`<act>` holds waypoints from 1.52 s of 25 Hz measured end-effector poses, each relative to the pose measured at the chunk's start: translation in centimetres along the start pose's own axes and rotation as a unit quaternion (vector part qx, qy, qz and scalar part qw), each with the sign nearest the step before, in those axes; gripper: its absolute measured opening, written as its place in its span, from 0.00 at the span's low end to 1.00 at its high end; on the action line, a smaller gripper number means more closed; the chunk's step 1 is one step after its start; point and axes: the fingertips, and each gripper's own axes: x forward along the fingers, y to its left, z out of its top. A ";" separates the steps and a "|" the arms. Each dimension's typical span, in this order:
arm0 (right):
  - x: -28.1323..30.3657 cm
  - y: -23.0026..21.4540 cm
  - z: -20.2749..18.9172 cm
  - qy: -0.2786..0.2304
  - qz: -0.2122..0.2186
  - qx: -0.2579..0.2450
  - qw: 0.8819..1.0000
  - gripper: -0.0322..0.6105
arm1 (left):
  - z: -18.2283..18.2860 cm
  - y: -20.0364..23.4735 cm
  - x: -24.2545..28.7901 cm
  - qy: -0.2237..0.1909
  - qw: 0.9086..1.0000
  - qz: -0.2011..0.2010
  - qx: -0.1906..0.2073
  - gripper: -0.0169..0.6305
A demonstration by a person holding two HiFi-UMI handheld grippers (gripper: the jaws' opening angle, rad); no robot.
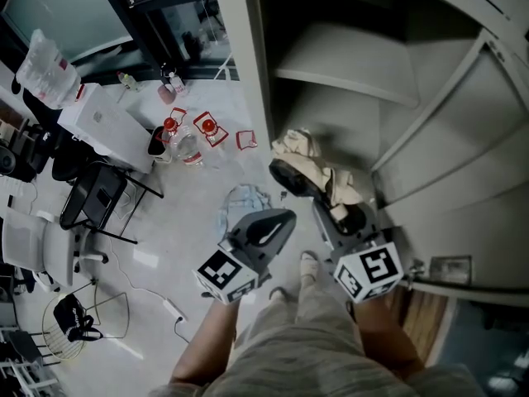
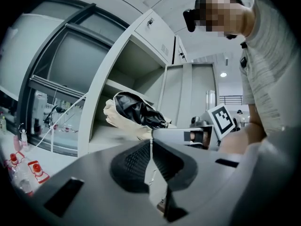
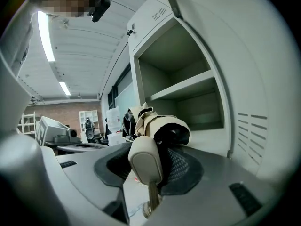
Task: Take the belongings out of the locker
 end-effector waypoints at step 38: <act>-3.5 7.1 0.9 0.009 0.092 0.010 0.996 0.31 | 1.6 -1.7 -4.5 -0.050 0.998 0.026 -0.021 0.03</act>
